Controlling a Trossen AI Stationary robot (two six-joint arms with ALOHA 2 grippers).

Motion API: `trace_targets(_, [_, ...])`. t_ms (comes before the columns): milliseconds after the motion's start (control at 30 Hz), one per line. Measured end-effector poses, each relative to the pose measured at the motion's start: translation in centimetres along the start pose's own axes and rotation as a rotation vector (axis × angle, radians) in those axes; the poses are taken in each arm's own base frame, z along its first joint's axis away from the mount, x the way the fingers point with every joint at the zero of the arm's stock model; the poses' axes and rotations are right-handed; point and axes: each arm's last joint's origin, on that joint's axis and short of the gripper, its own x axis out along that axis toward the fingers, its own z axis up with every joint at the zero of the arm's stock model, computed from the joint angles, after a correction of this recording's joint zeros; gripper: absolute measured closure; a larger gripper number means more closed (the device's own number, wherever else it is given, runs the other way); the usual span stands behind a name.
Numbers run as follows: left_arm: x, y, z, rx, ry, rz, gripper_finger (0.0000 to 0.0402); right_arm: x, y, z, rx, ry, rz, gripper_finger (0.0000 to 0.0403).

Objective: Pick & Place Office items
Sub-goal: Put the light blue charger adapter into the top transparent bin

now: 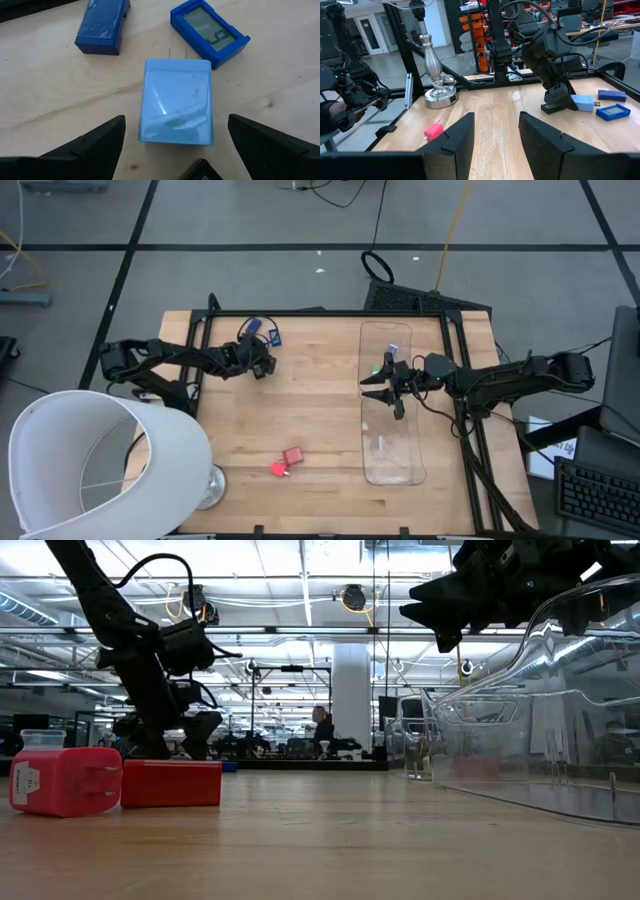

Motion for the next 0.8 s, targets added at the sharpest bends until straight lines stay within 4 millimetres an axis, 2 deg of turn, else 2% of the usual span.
trace_targets(133, [0.01,-0.01,0.00,0.000,0.001,-0.002,0.0073,-0.01,-0.01,-0.01,0.000,0.000,0.000,0.0259])
trace_targets(433, [0.00,-0.11,0.15,-0.024,-0.014,-0.011,0.0191,0.00,-0.01,0.00,0.000,0.000,0.000,0.0259])
trace_targets(633, [-0.02,-0.06,-0.03,0.005,0.015,-0.021,0.0192,0.00,0.00,0.00,0.000,0.000,0.000,0.0259])
trace_targets(800, [0.16,-0.07,-0.18,0.050,0.026,-0.018,0.0168,0.00,0.00,0.00,0.000,0.000,0.000,0.0259])
